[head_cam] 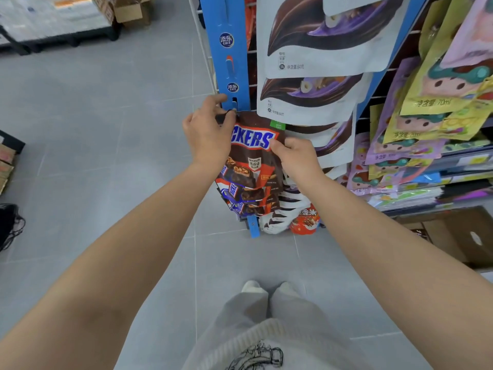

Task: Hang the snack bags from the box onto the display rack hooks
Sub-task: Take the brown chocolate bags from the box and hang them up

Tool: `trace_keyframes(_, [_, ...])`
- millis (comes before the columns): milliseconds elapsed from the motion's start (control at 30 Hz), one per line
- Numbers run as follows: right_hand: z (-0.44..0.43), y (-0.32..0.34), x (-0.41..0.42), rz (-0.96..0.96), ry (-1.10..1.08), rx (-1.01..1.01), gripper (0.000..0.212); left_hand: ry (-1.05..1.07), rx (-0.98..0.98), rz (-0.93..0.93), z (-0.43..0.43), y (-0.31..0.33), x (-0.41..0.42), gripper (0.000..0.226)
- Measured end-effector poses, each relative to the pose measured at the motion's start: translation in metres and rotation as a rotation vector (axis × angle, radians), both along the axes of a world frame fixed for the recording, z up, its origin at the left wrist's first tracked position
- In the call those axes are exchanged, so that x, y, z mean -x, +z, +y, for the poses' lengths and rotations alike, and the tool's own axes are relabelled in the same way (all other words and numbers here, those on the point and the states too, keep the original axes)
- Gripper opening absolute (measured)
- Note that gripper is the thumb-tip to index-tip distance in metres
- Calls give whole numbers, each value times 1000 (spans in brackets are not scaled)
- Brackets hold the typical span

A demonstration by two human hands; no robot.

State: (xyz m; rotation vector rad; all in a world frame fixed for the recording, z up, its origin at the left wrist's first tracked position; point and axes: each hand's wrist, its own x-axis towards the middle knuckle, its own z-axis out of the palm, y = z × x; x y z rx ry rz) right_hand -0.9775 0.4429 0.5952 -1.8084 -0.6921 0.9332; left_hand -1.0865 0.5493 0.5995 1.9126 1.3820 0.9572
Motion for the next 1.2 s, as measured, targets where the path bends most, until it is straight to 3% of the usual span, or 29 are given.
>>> trace_keyframes(267, [13, 5, 0, 30, -146, -40, 28, 49, -10, 78, 4, 9, -9, 20])
trace_keyframes(333, [17, 7, 1, 79, -200, -77, 29, 93, 92, 53, 4, 16, -12, 13])
trace_keyframes(500, [26, 10, 3, 158, -301, -142, 29, 203, 393, -146, 9, 27, -21, 24])
trace_keyframes(767, [33, 8, 0, 32, -308, -109, 23, 233, 499, -194, 16, 30, -29, 28])
trace_keyframes(1000, [34, 7, -3, -145, -212, -83, 28, 188, 484, -151, 14, 30, -22, 30])
trace_keyframes(1200, [36, 4, -7, -320, -73, 40, 24, 0, 113, 193, 14, 10, 3, 29])
